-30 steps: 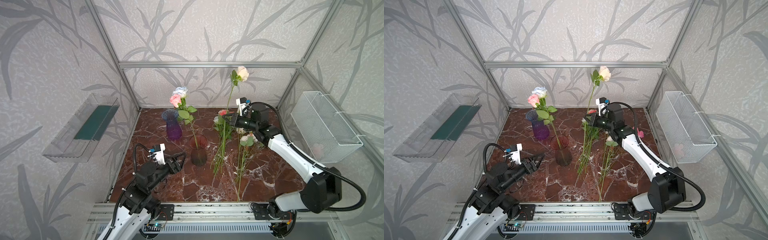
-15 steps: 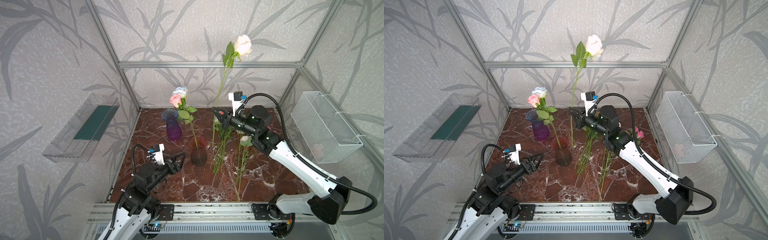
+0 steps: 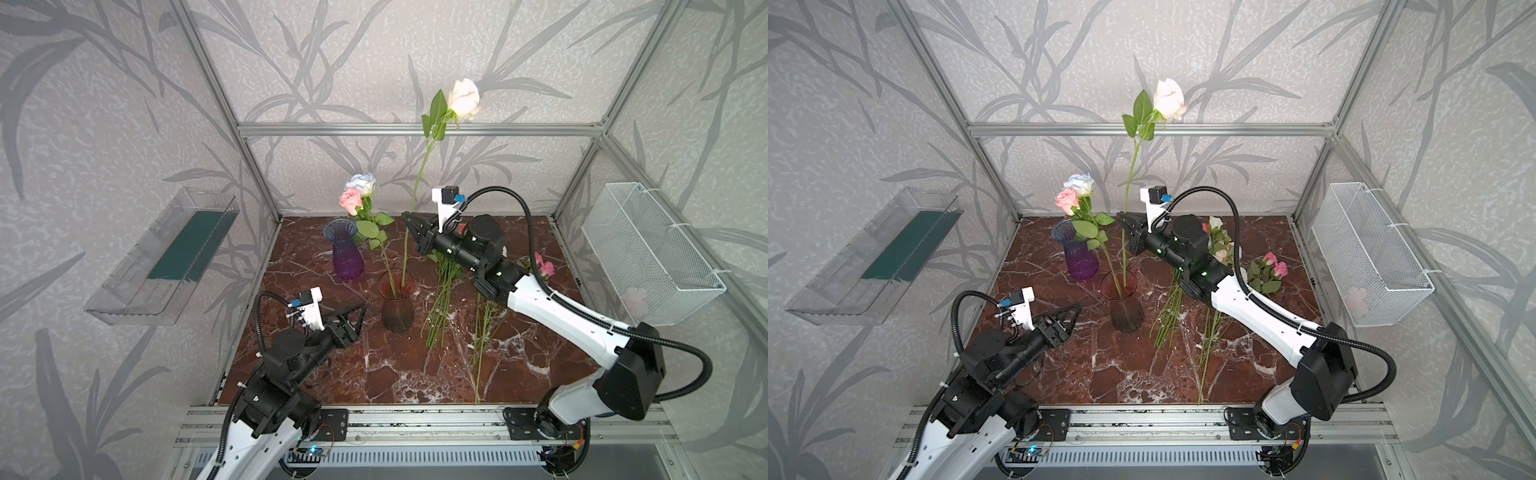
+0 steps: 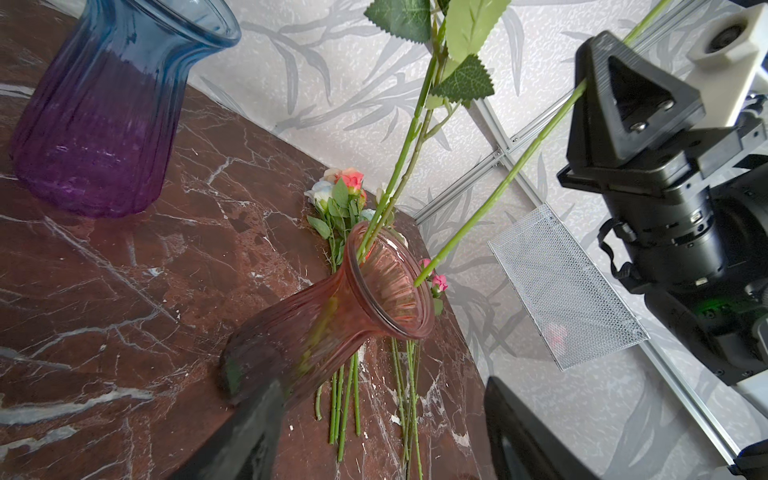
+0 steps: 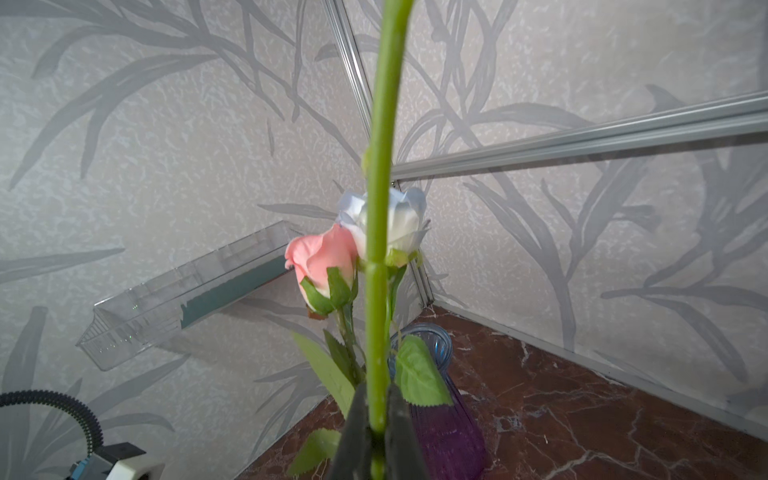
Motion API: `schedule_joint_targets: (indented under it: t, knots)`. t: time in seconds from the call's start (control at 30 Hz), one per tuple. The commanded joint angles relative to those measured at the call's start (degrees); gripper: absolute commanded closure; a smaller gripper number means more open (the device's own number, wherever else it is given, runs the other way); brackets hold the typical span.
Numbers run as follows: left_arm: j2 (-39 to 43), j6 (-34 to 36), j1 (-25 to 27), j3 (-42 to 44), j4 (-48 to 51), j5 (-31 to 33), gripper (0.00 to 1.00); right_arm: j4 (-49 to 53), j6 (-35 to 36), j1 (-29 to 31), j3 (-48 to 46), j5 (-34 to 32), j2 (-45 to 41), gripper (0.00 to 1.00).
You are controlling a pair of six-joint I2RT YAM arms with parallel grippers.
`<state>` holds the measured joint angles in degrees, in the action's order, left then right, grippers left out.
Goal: Arrange the flowers into the vase
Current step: 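Carry the cream rose to the pink vase and lower its stem in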
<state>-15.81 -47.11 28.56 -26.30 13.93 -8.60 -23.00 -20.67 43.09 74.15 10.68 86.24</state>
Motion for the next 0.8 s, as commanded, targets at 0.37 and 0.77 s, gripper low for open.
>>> schedule_joint_targets:
  t: [0.37,0.77]
  knots:
    - [-0.31,-0.30,0.18,0.11,-1.08,1.03,0.23,-1.54,3.60,6.13,-10.56,-8.38,-1.60,0.81]
    - [-1.57,-0.94,0.18,1.22,-2.98,0.57,0.23,5.98,2.29,6.65,-11.09,-12.28,-4.48,0.61]
